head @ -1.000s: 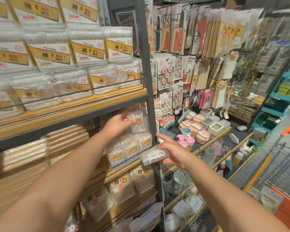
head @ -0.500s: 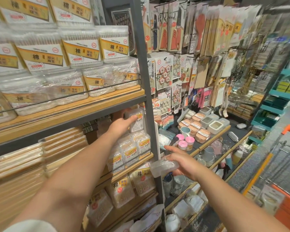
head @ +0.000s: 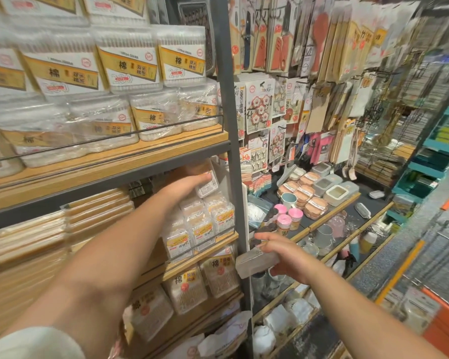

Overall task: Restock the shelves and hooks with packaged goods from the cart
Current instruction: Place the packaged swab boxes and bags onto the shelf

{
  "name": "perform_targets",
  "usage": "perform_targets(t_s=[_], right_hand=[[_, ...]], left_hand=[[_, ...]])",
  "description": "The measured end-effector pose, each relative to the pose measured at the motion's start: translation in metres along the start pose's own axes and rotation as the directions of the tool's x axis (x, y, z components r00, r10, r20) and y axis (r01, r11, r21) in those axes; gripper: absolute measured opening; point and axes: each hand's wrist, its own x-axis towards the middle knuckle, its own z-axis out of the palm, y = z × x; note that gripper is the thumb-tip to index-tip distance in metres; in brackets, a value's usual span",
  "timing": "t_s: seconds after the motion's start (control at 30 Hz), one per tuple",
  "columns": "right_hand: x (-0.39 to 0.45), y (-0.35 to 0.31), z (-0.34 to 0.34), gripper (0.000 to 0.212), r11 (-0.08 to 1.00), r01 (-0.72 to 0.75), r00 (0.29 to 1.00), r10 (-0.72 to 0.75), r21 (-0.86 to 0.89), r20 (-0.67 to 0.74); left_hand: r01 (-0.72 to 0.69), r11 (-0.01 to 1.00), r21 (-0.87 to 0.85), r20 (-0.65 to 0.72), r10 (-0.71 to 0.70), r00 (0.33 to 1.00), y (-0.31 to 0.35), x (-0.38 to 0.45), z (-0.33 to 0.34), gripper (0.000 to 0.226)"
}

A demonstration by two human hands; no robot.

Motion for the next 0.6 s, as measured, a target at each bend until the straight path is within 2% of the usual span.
perform_targets(t_s=[0.13,0.2,0.27,0.37,0.4,0.53,0.6], right_hand=[[0.011,0.001,0.012,0.038,1.0,0.001,0.996,-0.002,0.019,0.086],[0.012,-0.002,0.021,0.044,1.0,-0.005,0.995,0.003,0.02,0.104],[0.011,-0.004,0.027,0.049,1.0,-0.005,0.992,0.002,0.023,0.127],[0.01,-0.001,0.029,0.052,1.0,0.003,0.989,-0.007,0.027,0.145],[0.009,0.001,0.028,0.052,1.0,0.007,0.989,-0.01,0.022,0.149],[0.0,0.008,0.022,0.055,1.0,0.014,0.991,-0.014,-0.004,0.134],[-0.004,0.012,0.019,0.055,1.0,0.019,0.992,-0.019,0.003,0.121]], left_hand=[[-0.005,0.995,0.104,0.046,0.0,0.999,-0.004,-0.007,-0.018,0.078],[-0.016,0.991,0.131,0.0,0.016,1.0,-0.001,-0.01,-0.017,0.077],[-0.051,0.966,0.252,-0.072,0.071,0.995,0.004,-0.012,-0.007,0.079],[-0.174,0.932,0.317,-0.113,0.219,0.969,0.01,-0.015,0.009,0.049],[-0.215,0.917,0.336,-0.109,0.265,0.958,0.011,-0.014,0.014,0.046],[-0.27,0.878,0.395,-0.118,0.34,0.933,0.008,-0.009,0.022,0.064],[-0.267,0.897,0.353,-0.139,0.333,0.933,0.004,-0.006,0.023,0.062]])
